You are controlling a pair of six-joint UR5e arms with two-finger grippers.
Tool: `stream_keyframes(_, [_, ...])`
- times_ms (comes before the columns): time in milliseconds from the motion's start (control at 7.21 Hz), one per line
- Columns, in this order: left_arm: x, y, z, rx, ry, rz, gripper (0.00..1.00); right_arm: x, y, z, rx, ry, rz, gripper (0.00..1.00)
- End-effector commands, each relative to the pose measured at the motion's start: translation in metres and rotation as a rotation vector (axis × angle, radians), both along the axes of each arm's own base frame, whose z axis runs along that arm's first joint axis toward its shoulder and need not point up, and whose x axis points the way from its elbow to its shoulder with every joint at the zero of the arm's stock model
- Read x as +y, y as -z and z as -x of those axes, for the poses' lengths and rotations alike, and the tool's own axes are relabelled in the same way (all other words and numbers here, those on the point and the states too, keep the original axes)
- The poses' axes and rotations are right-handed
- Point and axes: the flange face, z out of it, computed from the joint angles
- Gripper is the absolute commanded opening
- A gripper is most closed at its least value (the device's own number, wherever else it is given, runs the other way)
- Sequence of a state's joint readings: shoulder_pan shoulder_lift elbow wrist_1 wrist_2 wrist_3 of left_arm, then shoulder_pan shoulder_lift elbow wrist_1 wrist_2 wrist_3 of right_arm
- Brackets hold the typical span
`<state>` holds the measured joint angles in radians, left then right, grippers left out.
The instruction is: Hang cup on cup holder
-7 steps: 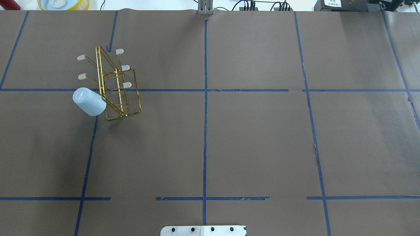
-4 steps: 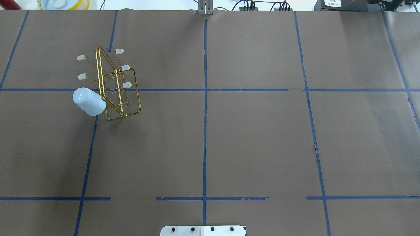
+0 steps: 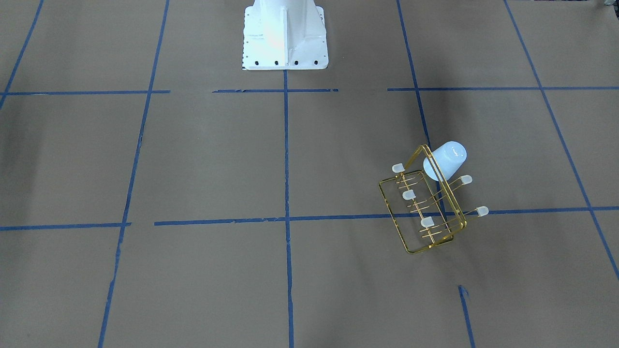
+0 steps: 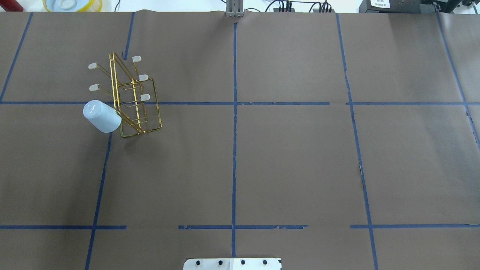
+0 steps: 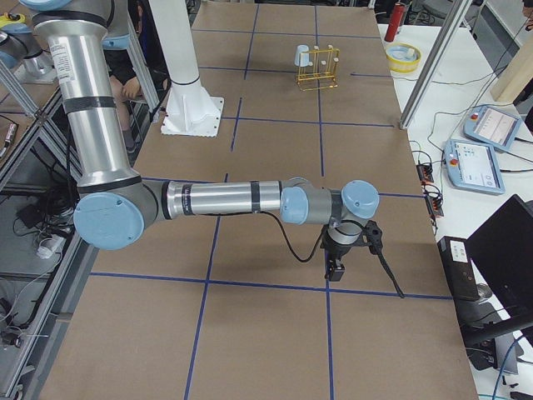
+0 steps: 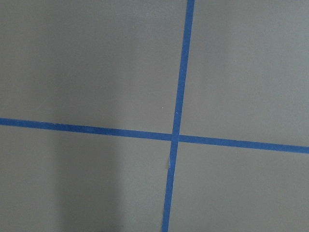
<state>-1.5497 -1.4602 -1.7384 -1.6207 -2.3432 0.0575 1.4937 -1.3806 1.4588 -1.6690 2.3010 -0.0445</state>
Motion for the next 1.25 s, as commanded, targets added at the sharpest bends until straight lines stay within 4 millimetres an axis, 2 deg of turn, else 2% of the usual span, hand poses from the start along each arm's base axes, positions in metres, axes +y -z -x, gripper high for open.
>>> stream_keyframes(0, [0.002, -0.005, 0.007, -0.003, -0.022, -0.018, 1.00, 0.000, 0.000, 0.000, 0.000, 0.000, 0.000, 1.00])
stream_keyframes(277, [0.002, -0.007, 0.007, 0.000, -0.022, -0.013, 1.00, 0.000, 0.000, 0.000, 0.000, 0.000, 0.000, 1.00])
stream_keyframes(416, [-0.005, -0.028, 0.004, 0.029, -0.026, 0.013, 1.00, 0.000, 0.000, 0.000, 0.000, -0.002, 0.001, 1.00])
stream_keyframes(554, [-0.012, -0.027, 0.001, 0.072, -0.028, 0.011, 1.00, 0.000, 0.000, 0.000, 0.000, 0.000, 0.000, 1.00])
stream_keyframes(1109, [-0.012, -0.026, 0.010, 0.065, -0.011, 0.008, 1.00, 0.000, 0.000, 0.000, 0.000, 0.000, 0.000, 1.00])
